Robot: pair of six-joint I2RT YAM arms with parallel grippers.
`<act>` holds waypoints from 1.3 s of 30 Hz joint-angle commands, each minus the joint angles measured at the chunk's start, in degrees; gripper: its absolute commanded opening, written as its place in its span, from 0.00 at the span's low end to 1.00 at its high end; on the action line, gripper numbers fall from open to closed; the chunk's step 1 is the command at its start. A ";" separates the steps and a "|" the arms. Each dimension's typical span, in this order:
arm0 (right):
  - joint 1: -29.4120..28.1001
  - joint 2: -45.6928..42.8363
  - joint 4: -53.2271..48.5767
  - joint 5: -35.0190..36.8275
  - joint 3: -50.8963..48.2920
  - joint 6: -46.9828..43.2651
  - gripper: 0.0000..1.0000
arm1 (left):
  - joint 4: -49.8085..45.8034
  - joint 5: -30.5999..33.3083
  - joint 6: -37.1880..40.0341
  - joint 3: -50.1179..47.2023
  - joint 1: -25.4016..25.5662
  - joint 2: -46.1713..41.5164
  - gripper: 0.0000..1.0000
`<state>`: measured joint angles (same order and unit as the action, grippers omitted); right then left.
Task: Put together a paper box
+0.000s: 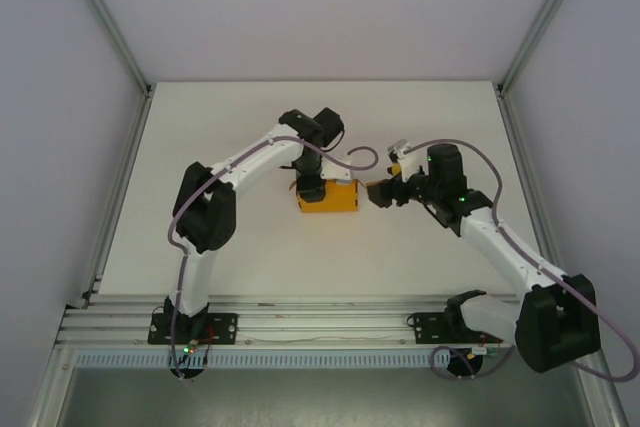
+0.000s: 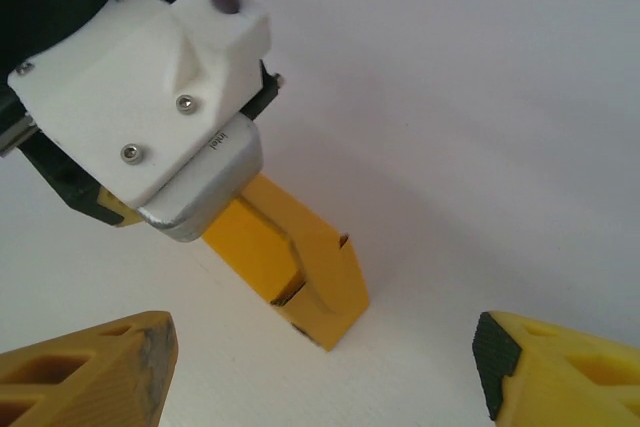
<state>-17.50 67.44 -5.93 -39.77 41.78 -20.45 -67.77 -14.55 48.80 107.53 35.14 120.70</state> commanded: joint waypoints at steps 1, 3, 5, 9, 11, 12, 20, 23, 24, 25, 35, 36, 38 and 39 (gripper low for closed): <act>-0.85 2.61 1.66 1.86 0.46 -4.85 0.76 | -3.62 0.08 0.98 2.51 0.45 2.38 0.49; -1.07 4.36 0.82 1.29 1.39 -5.74 0.72 | -4.55 0.19 0.72 4.14 0.45 3.44 0.49; -1.14 5.64 0.30 0.84 2.06 -6.43 0.71 | -5.00 0.22 0.45 4.96 0.49 4.23 0.48; -1.50 7.73 2.47 -1.26 2.75 -7.34 0.70 | -4.68 -0.36 0.82 5.02 0.46 4.03 0.48; -1.88 8.78 1.85 -1.75 3.31 -8.27 0.70 | -4.72 -0.52 0.88 5.18 0.42 3.73 0.48; -2.11 9.26 2.59 -0.96 3.23 -8.47 0.70 | -5.17 -0.74 1.25 5.40 0.46 3.58 0.49; -2.53 13.23 5.94 0.74 5.11 -8.96 0.56 | -5.83 -1.57 2.19 6.03 0.46 2.58 0.60; -2.45 14.20 5.44 0.45 6.30 -8.52 0.43 | -5.23 -2.16 2.49 5.55 0.46 1.75 0.62; -2.53 14.28 5.22 -0.09 6.50 -8.36 0.35 | -5.00 -2.31 2.50 5.37 0.46 1.62 0.62; -2.53 14.22 5.16 -0.63 6.55 -8.14 0.29 | -4.70 -2.35 2.45 5.15 0.46 1.47 0.62; -3.68 14.72 -5.37 2.31 13.32 7.97 0.00 | -2.04 -2.15 0.52 5.18 0.34 1.64 0.53; -4.33 14.90 -6.19 3.84 14.20 12.47 0.00 | -1.68 -1.80 0.10 5.09 0.37 1.76 0.51; -5.20 15.31 -7.34 3.89 15.15 20.01 0.00 | -1.43 -1.61 -0.28 4.86 0.37 1.70 0.50; -5.59 15.46 -7.49 3.58 15.23 24.23 0.00 | -1.01 -1.48 -0.62 4.58 0.36 1.66 0.50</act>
<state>-21.67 83.11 -12.73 -36.18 54.39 -10.83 -69.12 -16.43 48.42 111.83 35.09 123.50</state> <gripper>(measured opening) 0.049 0.504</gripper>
